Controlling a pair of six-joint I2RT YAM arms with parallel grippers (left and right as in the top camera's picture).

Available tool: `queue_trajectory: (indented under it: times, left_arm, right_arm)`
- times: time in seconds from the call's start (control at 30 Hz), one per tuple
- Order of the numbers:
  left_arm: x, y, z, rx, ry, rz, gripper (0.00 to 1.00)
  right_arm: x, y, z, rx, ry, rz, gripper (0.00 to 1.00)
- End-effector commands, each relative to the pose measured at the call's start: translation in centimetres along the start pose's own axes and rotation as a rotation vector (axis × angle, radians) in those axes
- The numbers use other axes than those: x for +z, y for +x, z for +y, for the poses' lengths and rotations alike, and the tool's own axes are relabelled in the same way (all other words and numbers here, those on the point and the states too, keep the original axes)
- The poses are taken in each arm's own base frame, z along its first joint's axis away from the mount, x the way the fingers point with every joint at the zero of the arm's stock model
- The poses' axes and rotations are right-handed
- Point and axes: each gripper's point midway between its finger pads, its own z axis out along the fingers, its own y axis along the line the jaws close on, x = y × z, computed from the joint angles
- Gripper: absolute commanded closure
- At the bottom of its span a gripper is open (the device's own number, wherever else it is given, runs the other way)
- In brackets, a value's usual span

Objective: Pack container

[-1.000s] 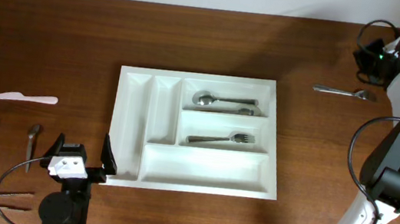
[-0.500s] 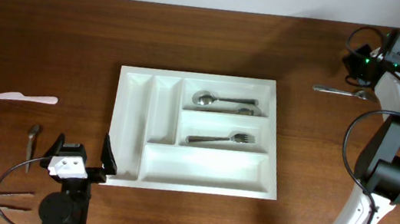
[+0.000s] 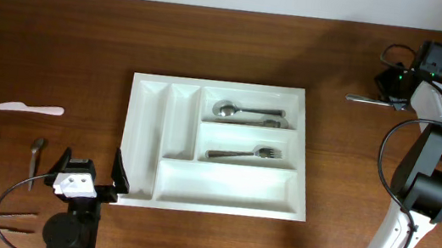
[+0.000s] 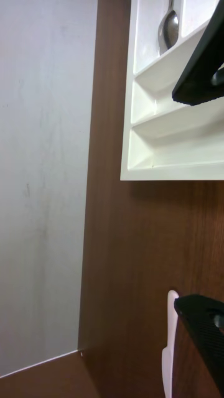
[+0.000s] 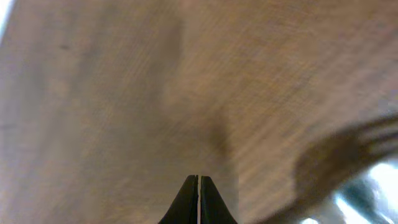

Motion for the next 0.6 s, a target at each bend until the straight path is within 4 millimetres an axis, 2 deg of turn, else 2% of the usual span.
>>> queue_trajectory:
  times: [0.0,0.57]
  left_arm:
    - [0.0,0.0,0.0,0.019,0.004,-0.004,0.01]
    - [0.0,0.0,0.0,0.019,0.004,-0.004,0.01]
  right_arm:
    - [0.3,-0.5,-1.0,0.012,0.062,-0.033,0.96]
    - [0.2,0.9,-2.0,0.02,0.105,0.023,0.96]
